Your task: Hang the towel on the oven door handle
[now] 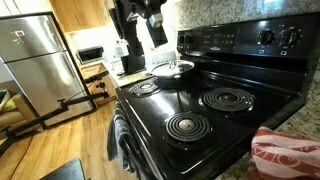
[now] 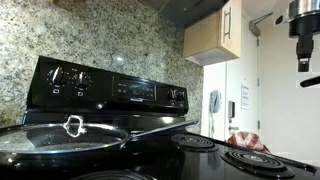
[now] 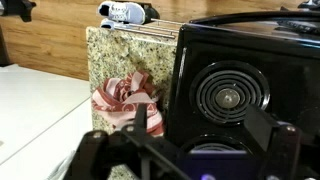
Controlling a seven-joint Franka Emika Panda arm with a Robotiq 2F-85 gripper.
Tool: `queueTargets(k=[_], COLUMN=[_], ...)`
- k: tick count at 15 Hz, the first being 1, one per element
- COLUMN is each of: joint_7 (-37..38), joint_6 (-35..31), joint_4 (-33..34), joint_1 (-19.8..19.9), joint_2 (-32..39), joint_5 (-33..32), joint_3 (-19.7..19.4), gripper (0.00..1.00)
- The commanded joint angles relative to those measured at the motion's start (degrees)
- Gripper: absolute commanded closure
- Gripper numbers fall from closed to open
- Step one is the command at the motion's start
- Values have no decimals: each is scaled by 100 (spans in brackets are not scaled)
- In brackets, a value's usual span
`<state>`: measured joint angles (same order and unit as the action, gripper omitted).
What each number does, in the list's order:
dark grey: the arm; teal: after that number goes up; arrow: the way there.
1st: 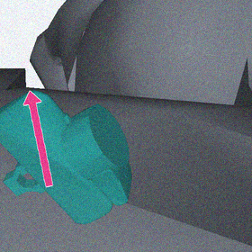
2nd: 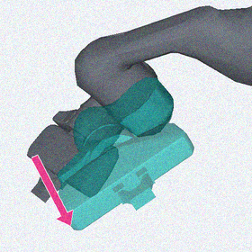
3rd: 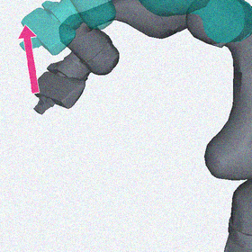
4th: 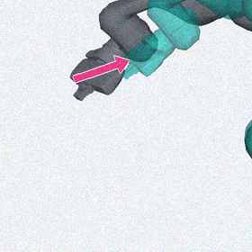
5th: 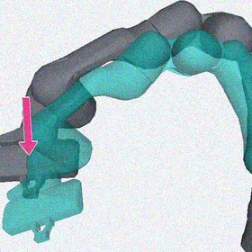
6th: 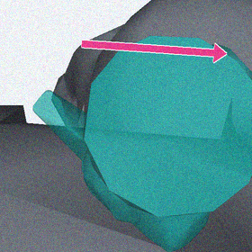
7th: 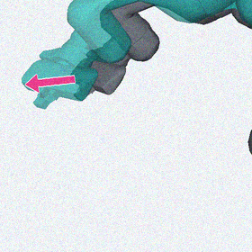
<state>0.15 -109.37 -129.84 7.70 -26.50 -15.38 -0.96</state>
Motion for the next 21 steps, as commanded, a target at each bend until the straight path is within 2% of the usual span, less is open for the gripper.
queueTargets(k=[1,7,13,21], joint_7=[29,83,178,91], joint_6=[19,-83,-29,72], joint_4=[12,695,1871,2761], joint_1=[-86,-40,-23,116], joint_2=[3,826,1893,3328], joint_5=[-33,-232,-226,-53], joint_3=[-70,-94,-249,-698], gripper=[0,0,0,0])
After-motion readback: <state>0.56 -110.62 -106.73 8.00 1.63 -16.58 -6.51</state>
